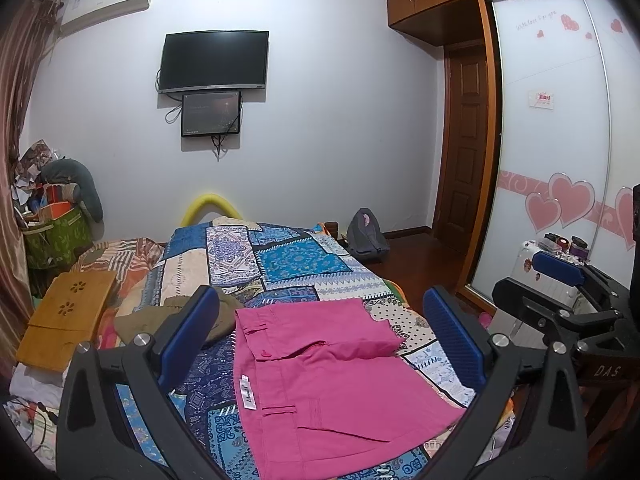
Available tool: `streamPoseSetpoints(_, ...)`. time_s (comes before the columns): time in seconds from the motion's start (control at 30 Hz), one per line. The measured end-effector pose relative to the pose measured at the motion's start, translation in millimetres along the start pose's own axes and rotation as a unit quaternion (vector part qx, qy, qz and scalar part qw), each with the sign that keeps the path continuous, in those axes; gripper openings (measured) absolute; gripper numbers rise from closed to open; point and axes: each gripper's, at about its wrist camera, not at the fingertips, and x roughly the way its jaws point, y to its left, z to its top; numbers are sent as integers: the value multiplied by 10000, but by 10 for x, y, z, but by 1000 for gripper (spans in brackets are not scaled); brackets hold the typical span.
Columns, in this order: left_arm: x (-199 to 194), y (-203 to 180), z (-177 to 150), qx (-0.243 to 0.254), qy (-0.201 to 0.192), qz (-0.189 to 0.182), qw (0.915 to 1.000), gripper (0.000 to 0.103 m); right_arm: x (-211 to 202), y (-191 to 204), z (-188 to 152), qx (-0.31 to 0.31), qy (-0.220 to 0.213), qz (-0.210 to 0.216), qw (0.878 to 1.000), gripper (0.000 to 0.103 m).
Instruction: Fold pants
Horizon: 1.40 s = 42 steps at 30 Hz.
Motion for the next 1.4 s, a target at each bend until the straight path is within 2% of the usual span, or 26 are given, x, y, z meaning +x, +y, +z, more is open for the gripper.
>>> streamPoseSetpoints(0.5, 7, 25, -4, -32, -48, 53, 10000, 103, 43, -6, -14, -6, 27, 66, 10000, 103)
streamPoseSetpoints(0.93, 213, 26, -46, 64, 16, 158, 9999, 103, 187, -40, -36, -74, 23, 58, 10000, 103)
streamPoseSetpoints(1.07, 449, 88, 7, -5, 62, 323, 9995, 103, 348, -108, -43, -163, -4, -74, 9998, 103)
streamPoseSetpoints(1.27, 969, 277, 181, -33, 169, 357, 9992, 103, 792, -325, -37, -345, 258, -354, 9984, 103)
streamPoseSetpoints(1.4, 1418, 413, 259, 105, 299, 505, 9982, 103, 1102, -599, -12, -107, 345, -503, 9981, 103)
